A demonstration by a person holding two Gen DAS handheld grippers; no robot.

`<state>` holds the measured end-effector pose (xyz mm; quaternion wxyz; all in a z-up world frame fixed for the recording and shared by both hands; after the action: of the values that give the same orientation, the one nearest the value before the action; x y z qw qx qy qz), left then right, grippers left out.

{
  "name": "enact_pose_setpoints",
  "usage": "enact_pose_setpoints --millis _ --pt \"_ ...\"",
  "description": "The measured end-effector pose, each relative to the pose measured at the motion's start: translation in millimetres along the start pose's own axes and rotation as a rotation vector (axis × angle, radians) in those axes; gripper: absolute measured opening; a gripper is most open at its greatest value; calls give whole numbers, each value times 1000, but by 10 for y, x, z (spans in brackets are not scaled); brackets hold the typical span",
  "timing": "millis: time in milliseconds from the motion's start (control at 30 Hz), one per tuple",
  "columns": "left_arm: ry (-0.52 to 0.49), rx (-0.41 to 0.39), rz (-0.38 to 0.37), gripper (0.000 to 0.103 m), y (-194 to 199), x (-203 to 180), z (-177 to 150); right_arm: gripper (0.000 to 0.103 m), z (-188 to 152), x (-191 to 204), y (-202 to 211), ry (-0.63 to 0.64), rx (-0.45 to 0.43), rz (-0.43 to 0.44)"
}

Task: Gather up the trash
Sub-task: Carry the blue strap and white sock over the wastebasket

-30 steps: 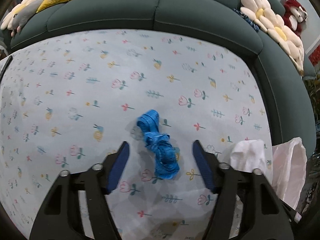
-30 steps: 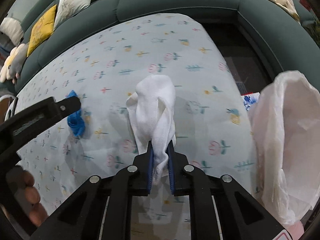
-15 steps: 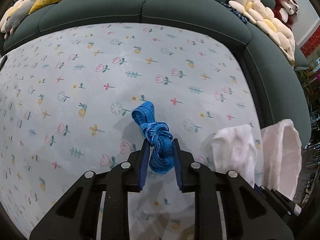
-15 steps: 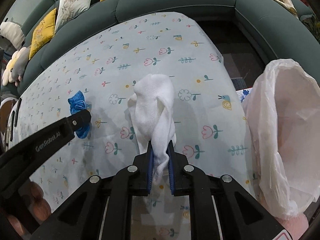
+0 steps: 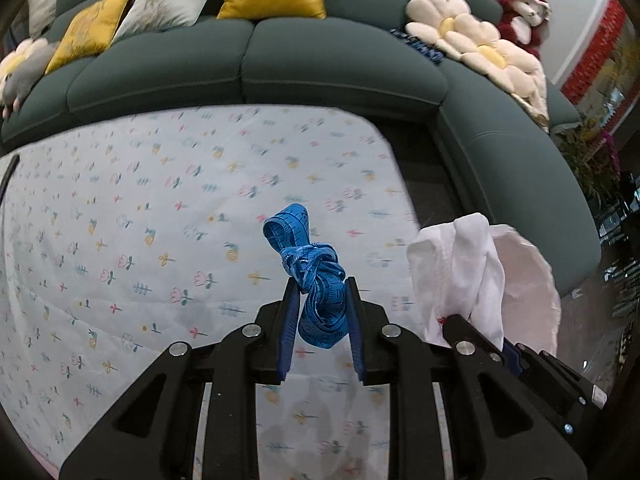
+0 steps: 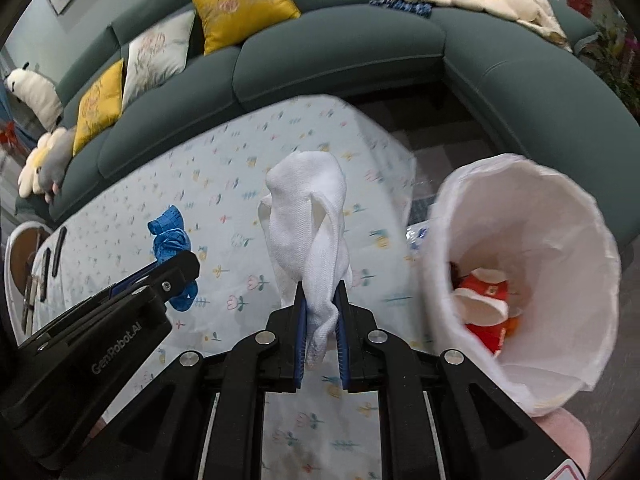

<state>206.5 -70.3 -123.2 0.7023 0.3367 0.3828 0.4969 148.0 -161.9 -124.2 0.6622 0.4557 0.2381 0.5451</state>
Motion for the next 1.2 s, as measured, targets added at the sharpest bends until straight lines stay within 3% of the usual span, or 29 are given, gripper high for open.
enact_pose_setpoints --millis 467,667,933,967,1100,1200 --pt "-171 -63 -90 22 379 -1168 -108 12 2 -1097 736 -118 -131 -68" --pt "-251 -57 -136 22 393 -1656 -217 12 -80 -1544 885 -178 -156 -93" --pt "-293 -36 -173 24 349 -2032 -321 12 -175 -1953 966 -242 -168 -110" --pt "-294 -34 -172 25 343 -2058 -332 12 -178 -1968 963 -246 -168 -111" --pt "-287 -46 -161 47 334 -2108 -329 12 -197 -2052 950 -259 -166 -112" --pt "-284 -51 -160 49 325 -2113 -317 12 -203 -2079 941 -264 -166 -112"
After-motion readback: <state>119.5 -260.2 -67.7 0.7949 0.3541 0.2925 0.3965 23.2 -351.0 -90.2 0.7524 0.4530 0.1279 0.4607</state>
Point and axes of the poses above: each gripper's, at about its wrist camera, not at the fingertips, and y roughly against the way its jaws point, x to its left, z to its top, the point moved 7 cm from there along -y, roughly the way its jaws point, and after that the axes turned 2 degrees about y, right-handed, at the moved point
